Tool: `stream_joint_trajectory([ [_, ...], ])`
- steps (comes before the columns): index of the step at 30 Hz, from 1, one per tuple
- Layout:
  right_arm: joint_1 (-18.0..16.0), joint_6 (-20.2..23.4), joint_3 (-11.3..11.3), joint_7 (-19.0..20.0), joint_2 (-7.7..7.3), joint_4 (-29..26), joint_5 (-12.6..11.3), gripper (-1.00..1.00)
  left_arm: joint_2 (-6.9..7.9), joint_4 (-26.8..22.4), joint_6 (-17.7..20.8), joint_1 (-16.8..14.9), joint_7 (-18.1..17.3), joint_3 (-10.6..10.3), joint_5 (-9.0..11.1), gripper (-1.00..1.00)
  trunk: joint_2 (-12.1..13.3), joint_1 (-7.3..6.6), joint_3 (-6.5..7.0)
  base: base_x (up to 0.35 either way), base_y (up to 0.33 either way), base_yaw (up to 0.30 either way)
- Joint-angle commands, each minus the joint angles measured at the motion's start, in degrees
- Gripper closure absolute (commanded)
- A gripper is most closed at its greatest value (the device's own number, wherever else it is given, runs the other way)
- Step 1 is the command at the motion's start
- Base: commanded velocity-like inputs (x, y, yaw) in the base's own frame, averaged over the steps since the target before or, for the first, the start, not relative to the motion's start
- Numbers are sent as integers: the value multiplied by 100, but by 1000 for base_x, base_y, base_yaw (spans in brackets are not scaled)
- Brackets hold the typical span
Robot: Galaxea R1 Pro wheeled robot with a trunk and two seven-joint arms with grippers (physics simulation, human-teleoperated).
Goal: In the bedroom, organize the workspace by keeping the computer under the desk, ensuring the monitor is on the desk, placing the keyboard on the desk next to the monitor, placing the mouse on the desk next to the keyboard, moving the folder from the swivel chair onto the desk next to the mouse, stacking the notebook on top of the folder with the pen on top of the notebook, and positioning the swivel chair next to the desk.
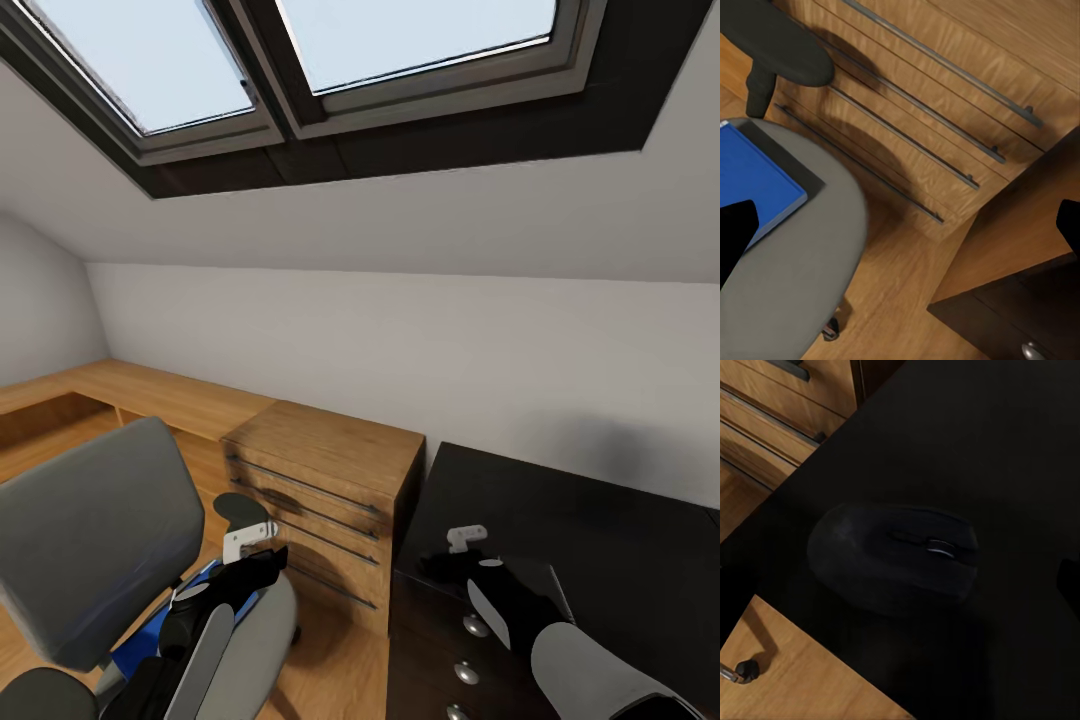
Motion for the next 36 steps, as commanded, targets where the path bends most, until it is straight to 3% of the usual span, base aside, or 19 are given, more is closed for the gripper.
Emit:
stream_joint_trajectory([
  [1, -3, 28, 37, -5, -7, -13, -58, -100, -1, -9, 13, -5, 55, -6, 60, -100, -5, 0, -7, 0, 0, 0],
  [18, -3, -24, 44, -18, -7, -16, -44, -100, -29, -122, 4, -5, 64, -6, 60, -100, -5, 0, -7, 0, 0, 0],
  [24, -3, -381, 47, -28, -7, -12, 136, -100, -33, -127, 2, -5, 64, -27, 60, -100, -5, 0, -7, 0, 0, 0],
  [36, -3, -640, 46, -54, -7, -9, 186, -100, -33, -124, -1, -5, 66, -29, 58, -100, -5, 0, -7, 0, 0, 0],
])
